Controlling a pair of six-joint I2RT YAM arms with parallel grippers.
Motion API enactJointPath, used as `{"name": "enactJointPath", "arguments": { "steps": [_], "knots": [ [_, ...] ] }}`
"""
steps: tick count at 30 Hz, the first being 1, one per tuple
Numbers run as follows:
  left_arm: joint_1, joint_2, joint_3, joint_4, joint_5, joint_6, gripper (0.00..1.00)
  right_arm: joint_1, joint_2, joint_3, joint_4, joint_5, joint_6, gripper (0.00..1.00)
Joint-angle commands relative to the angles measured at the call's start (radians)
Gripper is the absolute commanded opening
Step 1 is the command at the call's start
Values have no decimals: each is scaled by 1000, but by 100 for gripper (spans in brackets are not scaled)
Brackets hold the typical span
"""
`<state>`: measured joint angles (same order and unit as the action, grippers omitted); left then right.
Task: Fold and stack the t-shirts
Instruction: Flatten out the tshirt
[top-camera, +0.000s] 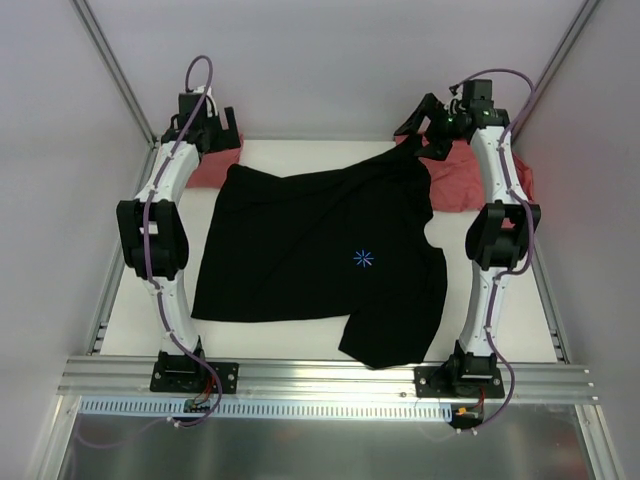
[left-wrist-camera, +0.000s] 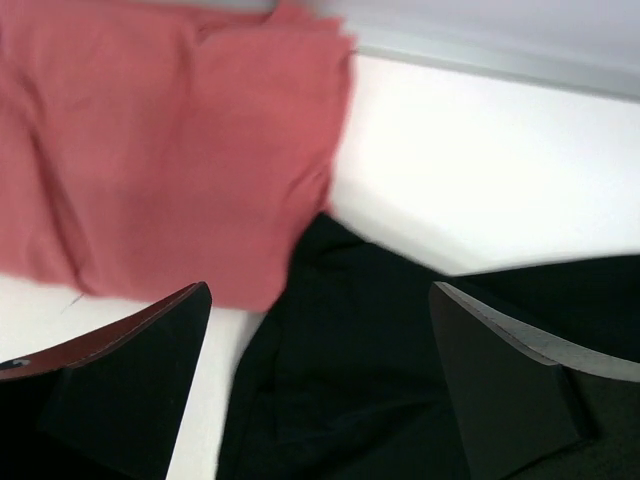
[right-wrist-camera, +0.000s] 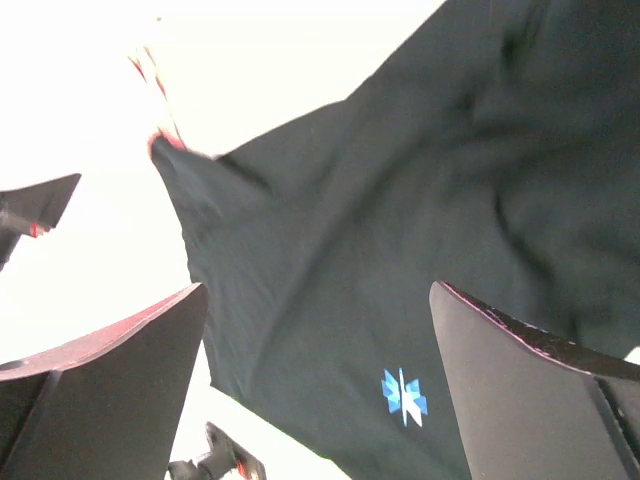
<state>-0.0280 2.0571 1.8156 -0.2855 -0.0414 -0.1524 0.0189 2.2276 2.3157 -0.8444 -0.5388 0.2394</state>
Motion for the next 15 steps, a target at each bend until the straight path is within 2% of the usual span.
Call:
{"name": "enactJointPath", "arguments": {
  "steps": [1, 5, 8, 11, 15],
  "knots": [
    [-15, -48, 138, -62, 231, -24, 92, -54, 107, 22, 203, -88, 144, 99],
    [-16, -103, 119, -66, 284, -53, 93, -118, 181, -70, 555, -165, 343, 99],
    [-16, -147, 18, -23, 328, -85, 97, -152, 265, -46, 753, -207, 500, 99],
    [-20, -173, -36, -9, 368, -85, 97, -166, 338, 22, 858, -201, 587, 100],
    [-23, -173, -52, -26, 405, -55, 96, -175, 401, 117, 915, -165, 635, 99]
  ]
}}
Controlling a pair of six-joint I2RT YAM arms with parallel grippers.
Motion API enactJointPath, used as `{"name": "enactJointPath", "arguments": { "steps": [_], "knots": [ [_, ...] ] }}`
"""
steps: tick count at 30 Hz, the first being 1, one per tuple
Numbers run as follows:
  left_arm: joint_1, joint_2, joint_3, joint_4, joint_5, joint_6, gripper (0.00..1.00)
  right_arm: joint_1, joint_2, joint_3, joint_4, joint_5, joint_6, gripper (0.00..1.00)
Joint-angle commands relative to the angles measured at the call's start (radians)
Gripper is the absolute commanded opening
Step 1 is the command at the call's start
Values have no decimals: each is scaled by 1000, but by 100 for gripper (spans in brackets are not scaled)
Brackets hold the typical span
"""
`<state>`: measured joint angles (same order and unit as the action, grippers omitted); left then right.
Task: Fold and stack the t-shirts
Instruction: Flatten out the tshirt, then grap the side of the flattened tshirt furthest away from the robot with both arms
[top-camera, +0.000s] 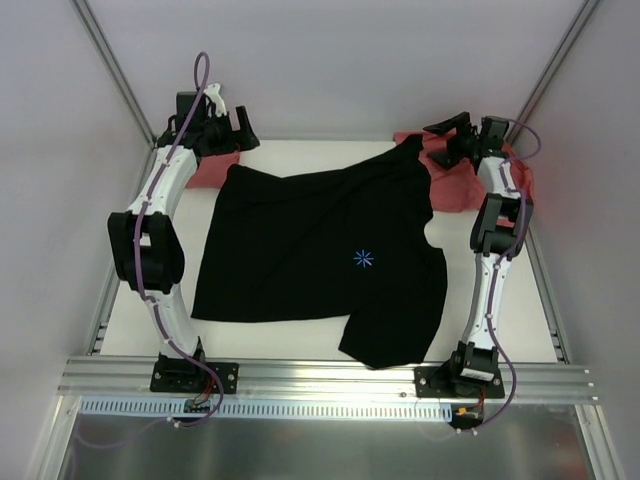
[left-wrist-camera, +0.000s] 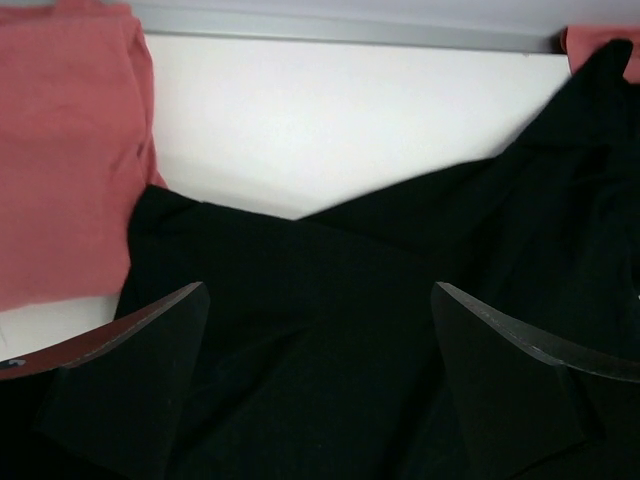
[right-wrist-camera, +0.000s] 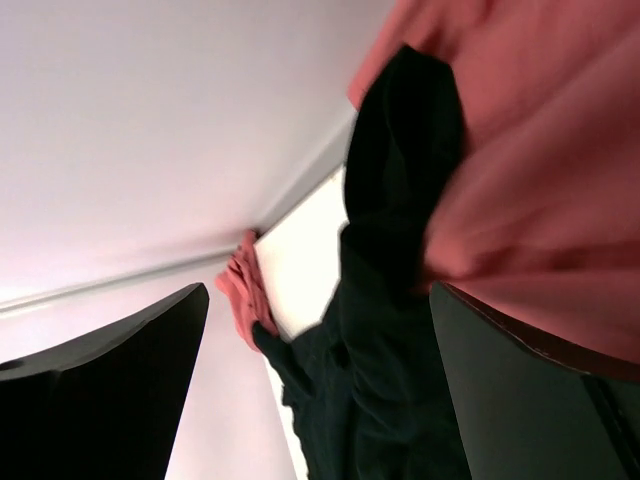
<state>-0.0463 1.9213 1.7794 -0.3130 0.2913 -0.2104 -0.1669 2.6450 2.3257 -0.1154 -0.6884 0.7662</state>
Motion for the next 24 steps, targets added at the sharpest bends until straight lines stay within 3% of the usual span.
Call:
{"name": "enactJointPath", "arguments": {
  "steps": [1, 14, 24],
  "knots": [
    [-4, -38, -15, -1, 71, 3, 96, 7, -8, 100, 200, -13, 126, 100],
    [-4, 5, 40, -1, 77, -4, 96, 37, -36, -66, 255, -46, 147, 99],
    [-4, -1, 26, -9, 77, 2, 95, 40, -10, -43, 177, -46, 84, 100]
  ]
}}
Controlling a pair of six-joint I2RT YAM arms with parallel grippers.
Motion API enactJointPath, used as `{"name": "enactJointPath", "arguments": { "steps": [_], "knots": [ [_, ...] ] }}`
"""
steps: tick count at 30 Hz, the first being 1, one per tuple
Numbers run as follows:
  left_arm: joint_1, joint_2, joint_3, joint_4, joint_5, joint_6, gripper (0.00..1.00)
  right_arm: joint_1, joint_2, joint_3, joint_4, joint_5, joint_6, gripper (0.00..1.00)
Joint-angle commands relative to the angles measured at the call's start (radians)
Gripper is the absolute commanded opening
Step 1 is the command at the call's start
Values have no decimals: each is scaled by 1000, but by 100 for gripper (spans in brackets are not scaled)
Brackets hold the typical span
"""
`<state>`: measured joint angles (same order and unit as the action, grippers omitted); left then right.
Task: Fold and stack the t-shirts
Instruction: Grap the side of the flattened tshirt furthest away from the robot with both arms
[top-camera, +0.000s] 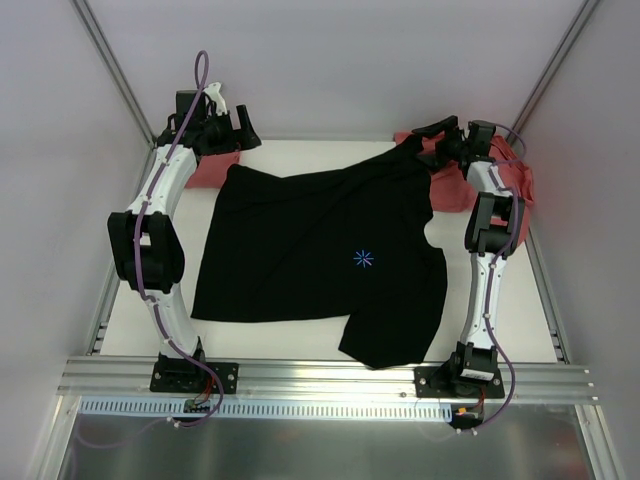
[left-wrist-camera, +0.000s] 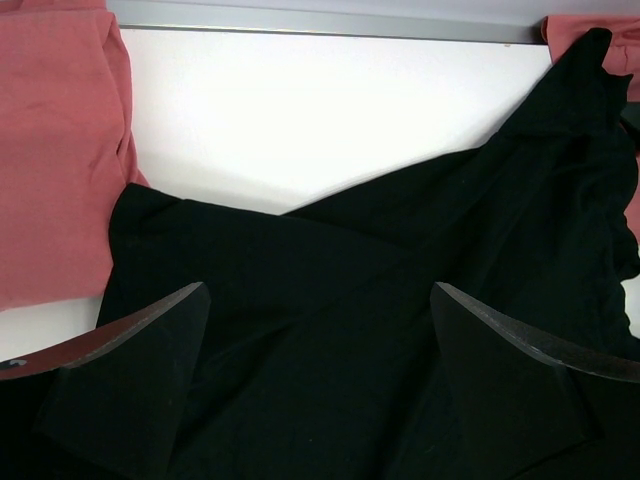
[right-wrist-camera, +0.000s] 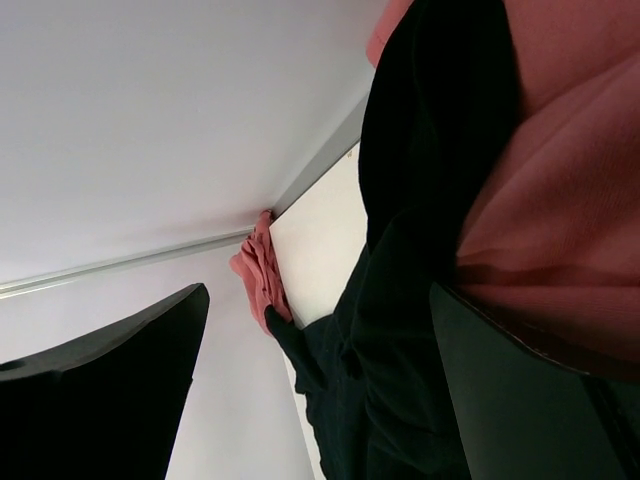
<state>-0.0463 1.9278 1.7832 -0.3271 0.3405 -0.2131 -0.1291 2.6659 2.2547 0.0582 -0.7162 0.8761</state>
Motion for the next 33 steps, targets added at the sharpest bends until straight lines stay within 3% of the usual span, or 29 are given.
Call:
{"name": "enactJointPath", "arguments": {
  "steps": [1, 3, 4, 5, 7, 16, 29, 30, 31, 32, 33],
  "knots": [
    [-4, -10, 22, 2, 26, 7, 95, 3, -31, 28, 8, -19, -25, 98],
    [-4, -13, 21, -3, 19, 17, 95, 3, -17, 26, 32, -37, 4, 74],
    [-4, -16, 18, -4, 17, 18, 95, 3, -8, 28, 64, -46, 30, 56],
    [-4, -16, 16, -3, 14, 21, 96, 3, 3, 31, 78, -69, 53, 26],
    [-4, -16, 15, -3, 11, 23, 96, 3, 20, 26, 78, -78, 87, 0],
    [-4, -4, 28, 5, 9, 17, 96, 3, -61, -70, 35, -86, 50, 0],
    [-4, 3, 19, 25, 15, 12, 96, -6, -434, -500, -173, -68, -235, 0],
    [-4, 3, 21, 26, 18, 9, 96, -6, -445, -504, -193, -62, -250, 2],
    [-3, 7, 19, 29, 23, 8, 96, -6, -452, -503, -222, -46, -294, 14],
    [-3, 8, 18, 34, 26, 4, 96, -6, -465, -498, -272, -34, -316, 98],
    [-3, 11, 19, 34, 28, 0, 96, -6, -469, -494, -288, -25, -334, 100]
  ]
}}
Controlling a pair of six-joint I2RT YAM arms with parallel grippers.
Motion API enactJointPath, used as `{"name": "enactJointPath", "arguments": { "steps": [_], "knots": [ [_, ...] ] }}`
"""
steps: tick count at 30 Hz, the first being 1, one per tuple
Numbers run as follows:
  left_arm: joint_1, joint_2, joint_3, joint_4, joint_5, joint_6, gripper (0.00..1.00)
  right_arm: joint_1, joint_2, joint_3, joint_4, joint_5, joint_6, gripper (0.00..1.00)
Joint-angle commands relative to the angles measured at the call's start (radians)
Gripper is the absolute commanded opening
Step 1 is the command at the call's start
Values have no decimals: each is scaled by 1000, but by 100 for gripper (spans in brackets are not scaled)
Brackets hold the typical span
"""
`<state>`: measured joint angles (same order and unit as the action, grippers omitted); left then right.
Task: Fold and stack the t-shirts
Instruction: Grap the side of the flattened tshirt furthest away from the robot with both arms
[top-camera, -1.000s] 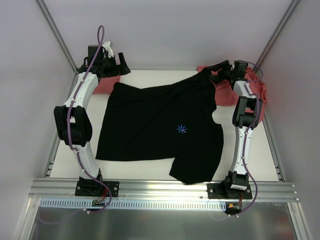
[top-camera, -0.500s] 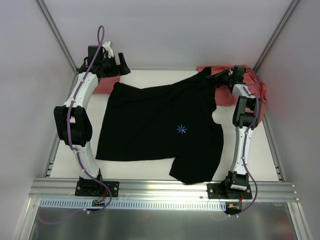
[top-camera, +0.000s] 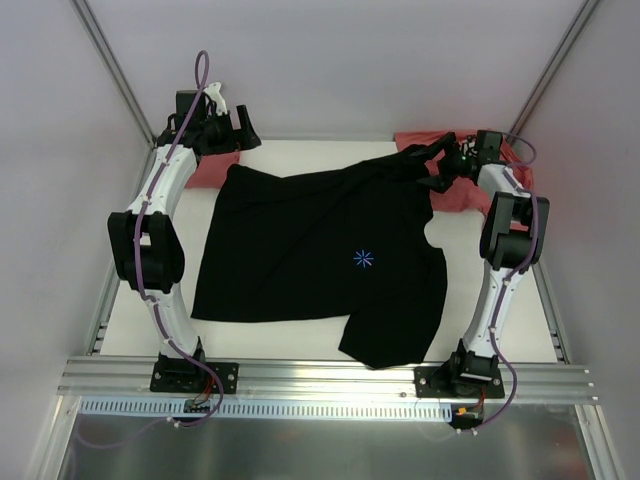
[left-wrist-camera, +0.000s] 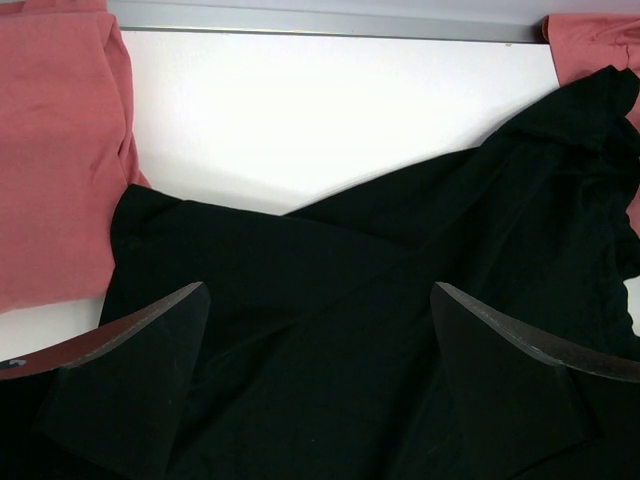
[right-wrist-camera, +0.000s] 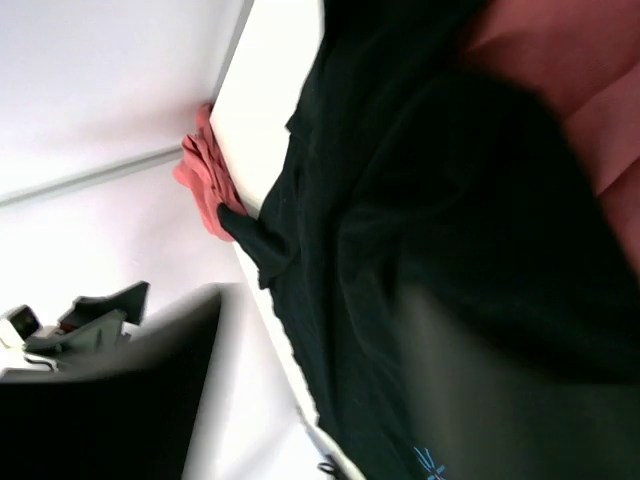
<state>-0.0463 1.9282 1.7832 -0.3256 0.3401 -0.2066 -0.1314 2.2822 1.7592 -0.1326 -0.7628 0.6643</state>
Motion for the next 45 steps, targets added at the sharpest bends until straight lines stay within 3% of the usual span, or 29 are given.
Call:
{"name": "enactJointPath", "arguments": {
  "steps": [1, 5, 9, 15, 33, 45],
  "knots": [
    [-3, 11, 19, 33, 31, -10, 96, -5, -89, 9, -111, 45, -137, 100],
    [-4, 9, 10, 40, 46, -19, 96, -17, -61, 115, -173, 89, -164, 99],
    [-3, -1, 4, 37, 45, -14, 96, -27, 72, 313, -232, 128, -158, 100],
    [-3, -28, -18, 28, 47, -13, 99, -34, 210, 509, -193, 163, -86, 99],
    [-4, -72, -15, -62, 43, 12, 99, -76, 362, 534, 123, 194, 98, 99],
    [-9, -58, 16, -101, 28, 21, 99, -82, 416, 533, 234, 211, 176, 99]
  ]
}}
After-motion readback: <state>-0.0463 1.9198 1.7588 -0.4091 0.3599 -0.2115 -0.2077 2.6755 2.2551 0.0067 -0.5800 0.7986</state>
